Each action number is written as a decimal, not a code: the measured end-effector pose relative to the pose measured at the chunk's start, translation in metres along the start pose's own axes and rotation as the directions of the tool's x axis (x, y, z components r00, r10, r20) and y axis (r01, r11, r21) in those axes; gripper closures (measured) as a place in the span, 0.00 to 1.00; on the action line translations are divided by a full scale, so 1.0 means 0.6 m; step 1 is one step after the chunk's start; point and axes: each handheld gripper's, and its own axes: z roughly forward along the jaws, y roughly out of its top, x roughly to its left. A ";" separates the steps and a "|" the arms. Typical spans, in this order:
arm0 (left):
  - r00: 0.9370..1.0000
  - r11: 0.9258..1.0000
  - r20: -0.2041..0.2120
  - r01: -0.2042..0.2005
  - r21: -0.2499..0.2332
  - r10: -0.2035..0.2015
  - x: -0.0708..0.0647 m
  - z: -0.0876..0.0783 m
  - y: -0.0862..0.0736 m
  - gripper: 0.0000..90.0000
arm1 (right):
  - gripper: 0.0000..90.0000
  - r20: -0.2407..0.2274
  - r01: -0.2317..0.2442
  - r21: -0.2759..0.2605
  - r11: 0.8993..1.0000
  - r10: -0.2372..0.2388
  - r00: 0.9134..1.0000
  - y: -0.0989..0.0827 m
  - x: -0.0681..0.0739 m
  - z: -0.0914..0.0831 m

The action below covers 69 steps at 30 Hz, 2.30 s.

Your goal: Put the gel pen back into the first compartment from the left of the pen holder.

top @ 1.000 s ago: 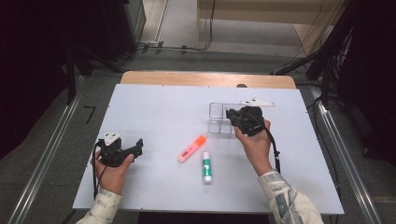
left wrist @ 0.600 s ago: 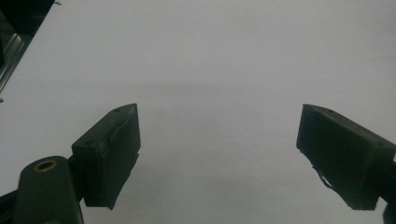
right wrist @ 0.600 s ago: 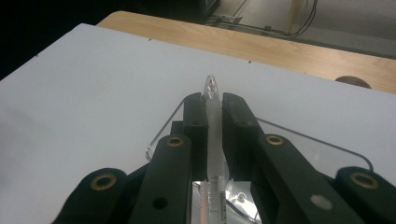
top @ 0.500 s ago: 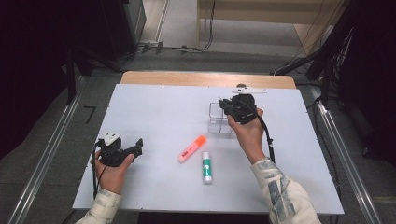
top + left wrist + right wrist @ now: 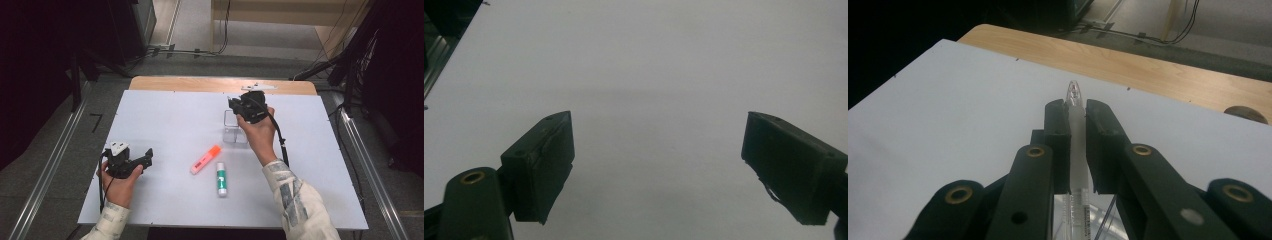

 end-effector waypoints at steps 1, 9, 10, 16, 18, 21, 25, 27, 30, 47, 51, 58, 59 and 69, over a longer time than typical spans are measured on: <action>1.000 1.000 0.000 0.000 0.000 0.000 0.000 0.000 0.000 0.15 | 0.88 0.001 0.000 0.002 1.000 0.000 1.000 0.003 -0.001 0.002; 1.000 1.000 0.001 -0.001 0.000 0.001 0.001 0.001 0.000 0.15 | 0.88 0.000 -0.004 0.013 1.000 0.004 1.000 0.019 0.002 0.019; 1.000 1.000 0.002 -0.001 0.000 0.001 0.001 0.001 0.000 0.15 | 0.88 0.002 0.000 0.013 1.000 0.000 1.000 0.020 0.002 0.021; 1.000 1.000 0.003 -0.002 0.000 0.002 0.001 0.001 0.000 0.15 | 0.88 0.001 -0.010 0.016 1.000 0.010 1.000 0.029 0.000 0.032; 1.000 1.000 0.003 -0.003 0.001 0.003 0.001 0.001 0.000 0.15 | 0.88 -0.004 -0.009 0.015 1.000 0.009 1.000 0.031 0.000 0.036; 1.000 1.000 0.003 -0.002 0.001 0.002 0.001 0.001 0.000 0.15 | 0.88 -0.005 -0.016 0.021 1.000 0.016 1.000 0.034 0.000 0.042; 1.000 1.000 0.003 -0.004 0.002 0.004 0.002 0.001 0.000 0.15 | 0.88 -0.004 -0.019 0.019 1.000 0.019 1.000 0.040 0.001 0.048; 1.000 1.000 0.004 -0.004 0.003 0.004 0.002 0.001 0.000 0.15 | 0.88 -0.004 -0.018 0.018 1.000 0.018 1.000 0.043 0.001 0.052; 1.000 1.000 0.004 -0.005 0.002 0.005 0.002 0.001 0.000 0.15 | 0.88 -0.002 -0.022 0.022 1.000 0.022 1.000 0.048 0.000 0.059; 1.000 1.000 0.006 -0.003 0.004 0.003 0.003 0.003 -0.001 0.15 | 0.88 -0.006 -0.037 -0.004 0.999 0.037 0.999 0.059 -0.006 0.088; 1.000 1.000 0.005 -0.003 0.004 0.003 0.003 0.002 0.000 0.15 | 0.88 -0.013 -0.040 -0.007 0.999 0.040 0.999 0.059 -0.006 0.089; 1.000 1.000 0.006 -0.002 0.008 0.002 0.004 0.002 0.000 0.15 | 0.88 -0.016 -0.022 -0.004 1.000 0.022 1.000 0.052 -0.003 0.081; 1.000 1.000 0.007 -0.001 0.007 0.001 0.004 0.002 0.000 0.15 | 0.88 -0.014 -0.024 -0.006 1.000 0.024 1.000 0.051 -0.002 0.078; 1.000 1.000 0.005 -0.005 0.009 0.005 0.001 0.003 -0.001 0.15 | 0.88 -0.026 -0.013 -0.013 1.000 0.012 1.000 0.010 -0.004 0.044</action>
